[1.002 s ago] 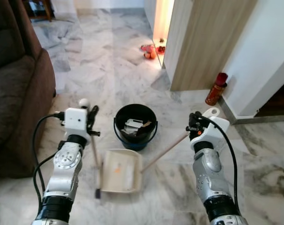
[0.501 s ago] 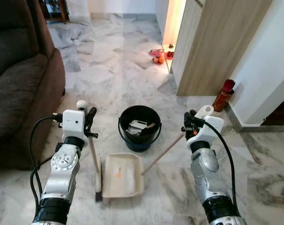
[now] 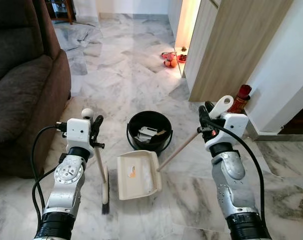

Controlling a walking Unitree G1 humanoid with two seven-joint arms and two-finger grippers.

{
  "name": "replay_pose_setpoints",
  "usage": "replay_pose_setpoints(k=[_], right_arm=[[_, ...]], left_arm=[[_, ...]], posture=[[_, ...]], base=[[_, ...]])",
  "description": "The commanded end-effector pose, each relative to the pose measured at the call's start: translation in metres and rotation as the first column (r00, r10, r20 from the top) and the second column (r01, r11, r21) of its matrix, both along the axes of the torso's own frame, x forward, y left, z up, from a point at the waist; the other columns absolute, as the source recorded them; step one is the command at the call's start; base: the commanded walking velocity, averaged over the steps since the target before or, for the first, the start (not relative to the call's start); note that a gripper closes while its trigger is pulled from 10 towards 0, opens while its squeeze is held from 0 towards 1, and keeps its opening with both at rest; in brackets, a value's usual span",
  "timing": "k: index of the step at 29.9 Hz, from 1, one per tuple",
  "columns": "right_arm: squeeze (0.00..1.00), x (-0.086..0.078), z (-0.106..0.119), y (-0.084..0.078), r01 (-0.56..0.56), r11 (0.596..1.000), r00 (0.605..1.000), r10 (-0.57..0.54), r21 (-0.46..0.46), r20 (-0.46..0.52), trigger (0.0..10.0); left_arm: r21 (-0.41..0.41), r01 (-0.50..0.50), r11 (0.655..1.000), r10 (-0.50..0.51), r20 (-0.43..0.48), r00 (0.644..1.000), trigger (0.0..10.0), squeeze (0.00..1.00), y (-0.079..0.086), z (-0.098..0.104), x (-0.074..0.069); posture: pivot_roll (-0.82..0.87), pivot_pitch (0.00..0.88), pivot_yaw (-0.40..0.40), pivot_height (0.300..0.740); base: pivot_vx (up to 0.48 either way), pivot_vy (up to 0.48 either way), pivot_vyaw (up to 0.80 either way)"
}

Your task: Sweep floor

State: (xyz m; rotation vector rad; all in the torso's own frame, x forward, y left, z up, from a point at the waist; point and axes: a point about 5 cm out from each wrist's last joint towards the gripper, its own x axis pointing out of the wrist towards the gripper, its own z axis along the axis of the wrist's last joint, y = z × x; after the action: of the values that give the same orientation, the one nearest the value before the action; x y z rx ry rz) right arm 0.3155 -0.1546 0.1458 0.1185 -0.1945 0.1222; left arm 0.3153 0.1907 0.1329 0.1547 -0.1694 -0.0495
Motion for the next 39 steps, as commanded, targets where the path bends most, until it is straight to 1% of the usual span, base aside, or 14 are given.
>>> replay_pose_setpoints(k=[1, 8, 12, 17, 18, 19, 20, 22, 24, 29, 32, 36, 37, 39], right_arm=[[0.0, -0.004, 0.018, -0.003, -0.019, 1.0, 0.998, 0.019, 0.007, 0.064, 10.0], [0.0, -0.015, 0.031, -0.007, -0.069, 0.997, 0.995, 0.068, 0.022, 0.07, 10.0], [0.0, -0.017, 0.04, -0.007, -0.062, 0.997, 0.994, 0.058, 0.041, 0.09, 10.0], [0.0, -0.017, 0.067, -0.006, -0.037, 0.998, 0.986, 0.027, 0.058, 0.163, 10.0], [0.0, -0.017, 0.067, -0.006, -0.037, 0.998, 0.986, 0.027, 0.058, 0.163, 10.0], [0.0, -0.017, 0.075, -0.005, -0.039, 0.997, 0.982, 0.027, 0.06, 0.185, 10.0], [0.0, -0.017, 0.075, -0.005, -0.039, 0.997, 0.982, 0.027, 0.06, 0.185, 10.0], [0.0, -0.017, 0.088, -0.005, -0.039, 0.997, 0.976, 0.025, 0.062, 0.216, 10.0], [0.0, -0.017, 0.091, -0.005, -0.036, 0.997, 0.974, 0.021, 0.065, 0.224, 10.0], [0.0, -0.017, 0.102, -0.009, 0.003, 0.996, 0.965, -0.025, 0.086, 0.26, 10.0], [0.0, -0.017, 0.108, -0.013, 0.065, 0.993, 0.952, -0.092, 0.101, 0.292, 10.0], [0.0, -0.016, 0.105, -0.016, 0.128, 0.987, 0.944, -0.152, 0.101, 0.292, 10.0], [0.0, -0.015, 0.103, -0.018, 0.162, 0.982, 0.937, -0.184, 0.098, 0.296, 10.0], [0.0, -0.015, 0.103, -0.019, 0.179, 0.979, 0.933, -0.2, 0.097, 0.3, 10.0]], left_arm=[[0.026, 0.004, 1.0, -0.005, 0.038, 0.999, 10.0, 0.0, 0.002, 0.006, 0.0], [0.027, 0.003, 1.0, -0.004, 0.035, 0.999, 10.0, 0.0, 0.002, 0.005, 0.001], [0.028, 0.004, 1.0, -0.005, 0.035, 0.999, 10.0, 0.0, 0.001, 0.005, 0.001], [0.029, 0.002, 1.0, -0.003, 0.036, 0.999, 10.0, 0.0, 0.002, 0.004, 0.001], [0.029, 0.002, 1.0, -0.003, 0.036, 0.999, 10.0, 0.0, 0.002, 0.004, 0.001], [0.029, 0.003, 1.0, -0.004, 0.036, 0.999, 10.0, 0.0, 0.002, 0.004, 0.001], [0.029, 0.003, 1.0, -0.004, 0.036, 0.999, 10.0, 0.0, 0.002, 0.004, 0.001], [0.029, 0.004, 1.0, -0.005, 0.037, 0.999, 10.0, 0.0, 0.002, 0.004, 0.002], [0.028, 0.004, 1.0, -0.005, 0.038, 0.999, 10.0, 0.0, 0.001, 0.004, 0.002], [0.026, 0.005, 1.0, -0.007, 0.039, 0.999, 10.0, 0.0, 0.001, 0.003, 0.002], [0.025, 0.001, 1.0, -0.002, 0.042, 0.999, 10.0, 0.0, 0.001, 0.004, 0.001], [0.022, 0.0, 1.0, -0.001, 0.045, 0.999, 10.0, 0.0, 0.001, 0.004, 0.001], [0.021, 0.002, 1.0, -0.003, 0.047, 0.999, 10.0, 0.0, 0.0, 0.004, 0.001], [0.021, 0.003, 1.0, -0.004, 0.048, 0.999, 10.0, 0.0, -0.001, 0.004, 0.001]], posture=[[-0.03, 0.108, -0.057, 0.74], [-0.03, 0.105, -0.057, 0.74], [-0.03, 0.1, -0.056, 0.74], [-0.03, 0.096, -0.055, 0.74], [-0.03, 0.096, -0.055, 0.74], [-0.03, 0.096, -0.055, 0.74], [-0.03, 0.096, -0.055, 0.74], [-0.03, 0.096, -0.055, 0.74], [-0.03, 0.096, -0.055, 0.74], [-0.03, 0.086, -0.056, 0.74], [-0.03, 0.084, -0.056, 0.74], [-0.03, 0.084, -0.056, 0.74], [-0.03, 0.084, -0.055, 0.74], [-0.03, 0.084, -0.055, 0.74]], base=[[0.0, 0.0, 0.0], [0.0, 0.0, 0.0], [0.0, 0.0, 0.0], [0.0, 0.0, 0.0], [0.0, 0.0, 0.0], [0.0, 0.0, 0.0], [0.0, 0.0, 0.0], [0.0, 0.0, 0.0], [0.0, 0.0, 0.0], [0.0, 0.0, 0.0], [0.0, 0.0, 0.0], [0.0, 0.0, 0.0], [0.0, 0.0, 0.0], [0.0, 0.0, 0.0]])
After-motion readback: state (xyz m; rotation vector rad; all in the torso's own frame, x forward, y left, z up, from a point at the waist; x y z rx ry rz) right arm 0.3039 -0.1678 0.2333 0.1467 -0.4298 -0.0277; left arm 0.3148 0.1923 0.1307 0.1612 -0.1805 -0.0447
